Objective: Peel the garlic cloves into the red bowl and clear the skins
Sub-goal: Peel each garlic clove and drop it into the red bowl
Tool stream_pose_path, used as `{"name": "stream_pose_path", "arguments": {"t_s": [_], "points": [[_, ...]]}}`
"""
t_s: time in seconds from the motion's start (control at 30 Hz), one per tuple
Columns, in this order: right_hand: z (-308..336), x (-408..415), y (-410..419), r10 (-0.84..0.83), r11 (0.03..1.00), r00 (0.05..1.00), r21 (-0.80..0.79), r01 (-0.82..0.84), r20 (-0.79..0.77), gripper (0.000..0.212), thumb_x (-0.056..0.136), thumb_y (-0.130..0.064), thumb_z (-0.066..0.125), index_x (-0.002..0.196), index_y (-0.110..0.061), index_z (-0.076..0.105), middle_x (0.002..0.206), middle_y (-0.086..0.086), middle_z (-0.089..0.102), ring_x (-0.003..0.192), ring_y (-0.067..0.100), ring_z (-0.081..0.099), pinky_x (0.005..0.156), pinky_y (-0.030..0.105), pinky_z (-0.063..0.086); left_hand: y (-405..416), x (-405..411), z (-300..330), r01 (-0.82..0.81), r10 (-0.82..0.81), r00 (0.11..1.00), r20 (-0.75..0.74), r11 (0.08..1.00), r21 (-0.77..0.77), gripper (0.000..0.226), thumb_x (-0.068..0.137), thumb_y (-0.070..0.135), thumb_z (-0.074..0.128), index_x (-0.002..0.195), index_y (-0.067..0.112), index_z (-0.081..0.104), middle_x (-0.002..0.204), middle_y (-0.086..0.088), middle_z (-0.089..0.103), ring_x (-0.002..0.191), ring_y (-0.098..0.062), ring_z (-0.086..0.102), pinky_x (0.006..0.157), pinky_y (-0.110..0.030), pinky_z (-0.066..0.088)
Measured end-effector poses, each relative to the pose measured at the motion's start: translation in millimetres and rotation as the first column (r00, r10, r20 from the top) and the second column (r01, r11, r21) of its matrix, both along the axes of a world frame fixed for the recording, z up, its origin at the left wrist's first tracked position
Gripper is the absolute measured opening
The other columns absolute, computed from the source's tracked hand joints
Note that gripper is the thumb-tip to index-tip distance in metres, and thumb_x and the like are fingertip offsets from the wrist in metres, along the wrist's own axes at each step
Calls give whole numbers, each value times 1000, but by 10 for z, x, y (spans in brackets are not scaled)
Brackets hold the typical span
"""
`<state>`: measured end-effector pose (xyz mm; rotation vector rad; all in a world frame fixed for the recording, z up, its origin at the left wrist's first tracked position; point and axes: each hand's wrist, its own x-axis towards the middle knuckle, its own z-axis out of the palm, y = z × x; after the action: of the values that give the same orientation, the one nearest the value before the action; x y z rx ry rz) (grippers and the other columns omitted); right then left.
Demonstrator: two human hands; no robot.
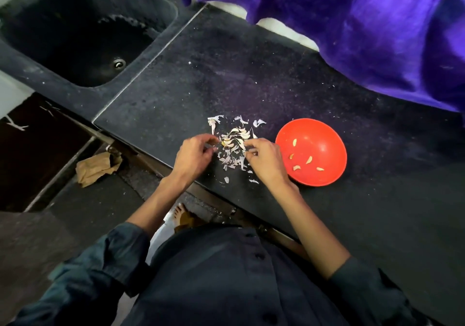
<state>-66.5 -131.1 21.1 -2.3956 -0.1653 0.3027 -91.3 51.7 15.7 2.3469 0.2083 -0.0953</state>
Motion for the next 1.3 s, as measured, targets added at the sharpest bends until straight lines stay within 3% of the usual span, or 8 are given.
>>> {"name": "stream_pose_path", "arguments": {"t_s": [0.1, 0.3, 0.8, 0.97, 1.07, 1.13, 1.2, 1.3], "points": [[-59, 121, 150, 14, 993, 999, -115, -10, 37, 26, 87, -2, 61, 112, -6, 69, 114, 16, 66, 100, 31, 65, 92, 43, 50, 64, 41, -13, 35, -35, 999, -17, 999, -9, 24, 90, 8, 65, 112, 18, 70, 105, 0, 73, 78, -6, 63, 85, -36, 56], [-134, 315, 298, -40, 949, 994, -308, 70, 102, 35, 87, 8, 53, 117, -6, 66, 121, 16, 59, 104, 35, 62, 90, 39, 47, 121, 104, -23, 116, -118, 992, -38, 992, -47, 25, 91, 7, 64, 114, 15, 68, 109, -3, 71, 84, -11, 65, 87, -39, 56], [-257, 384, 339, 23, 917, 989, -397, 36, 144, 15, 93, -13, 58, 106, -8, 64, 114, 12, 59, 98, 33, 63, 83, 40, 50, 185, 249, -88, 168, -177, 983, -39, 969, -179, 21, 90, 7, 65, 110, 15, 70, 95, 6, 70, 83, -12, 68, 78, -31, 57], [-195, 389, 272, -77, 967, 982, -226, 116, 173, 8, 91, -14, 61, 96, -11, 67, 99, 8, 69, 87, 27, 66, 78, 37, 50, 159, 327, -64, 101, -129, 990, -56, 929, -356, 16, 90, 4, 65, 103, 13, 69, 90, -1, 71, 72, -8, 67, 60, -22, 58], [-131, 297, 240, -176, 984, 972, 9, 176, 158, 8, 87, -8, 66, 93, -13, 69, 89, 2, 72, 80, 17, 67, 77, 34, 54, 101, 379, -59, -12, -92, 985, -146, 808, -589, 17, 91, 7, 64, 107, 11, 66, 92, -7, 67, 73, -12, 67, 60, -28, 59], [-86, 203, 231, -188, 979, 970, 109, 172, 156, 13, 84, -3, 68, 92, -13, 71, 86, -2, 71, 76, 8, 64, 75, 21, 52, 44, 393, -30, -62, -105, 976, -189, 702, -709, 23, 90, 7, 65, 113, 3, 64, 93, -12, 65, 77, -16, 67, 63, -30, 61], [-51, 117, 223, -182, 976, 966, 154, 154, 184, 17, 82, -1, 70, 92, -14, 72, 87, -2, 70, 74, 4, 61, 70, 11, 46, -17, 395, -4, -50, -138, 974, -180, 643, -764, 20, 88, 3, 66, 108, 2, 65, 90, -12, 67, 78, -17, 67, 65, -30, 61], [-41, 44, 209, -198, 962, 965, 221, 158, 173, 19, 79, 2, 71, 92, -13, 72, 90, -5, 68, 76, 4, 63, 71, 13, 49, -80, 391, -17, -27, -114, 984, -134, 656, -754, 13, 83, 1, 70, 96, 1, 70, 84, -13, 70, 70, -14, 67, 62, -26, 59]]}}
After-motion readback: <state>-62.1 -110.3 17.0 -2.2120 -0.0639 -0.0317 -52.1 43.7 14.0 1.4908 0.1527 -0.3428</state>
